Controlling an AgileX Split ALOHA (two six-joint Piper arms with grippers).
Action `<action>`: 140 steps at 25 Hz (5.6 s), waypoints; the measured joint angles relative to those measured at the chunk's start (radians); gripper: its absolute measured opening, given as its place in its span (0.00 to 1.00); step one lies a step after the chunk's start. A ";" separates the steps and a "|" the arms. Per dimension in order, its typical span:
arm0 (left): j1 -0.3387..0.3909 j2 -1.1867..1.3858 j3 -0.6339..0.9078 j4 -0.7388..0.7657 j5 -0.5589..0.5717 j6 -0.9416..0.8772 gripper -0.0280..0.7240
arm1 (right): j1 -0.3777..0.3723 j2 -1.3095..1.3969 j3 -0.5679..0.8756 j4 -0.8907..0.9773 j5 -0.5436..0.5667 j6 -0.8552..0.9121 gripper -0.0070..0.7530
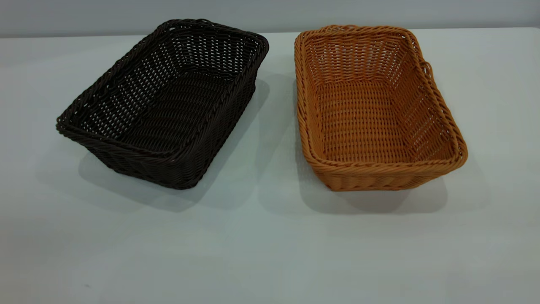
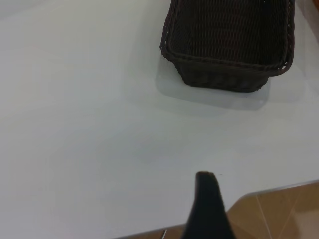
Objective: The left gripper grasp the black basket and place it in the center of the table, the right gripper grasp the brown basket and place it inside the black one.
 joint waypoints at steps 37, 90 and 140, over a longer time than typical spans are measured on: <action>0.000 1.585 -0.583 0.025 -0.706 0.030 0.69 | 0.000 0.305 -0.060 0.073 -0.138 0.024 0.77; -0.066 2.415 -1.198 0.005 -0.752 0.222 0.15 | 0.151 1.700 -0.304 0.754 -0.456 -0.121 0.77; 0.099 2.407 -1.198 0.006 -0.753 0.228 0.14 | 0.209 2.224 -0.537 1.014 -0.696 0.166 0.11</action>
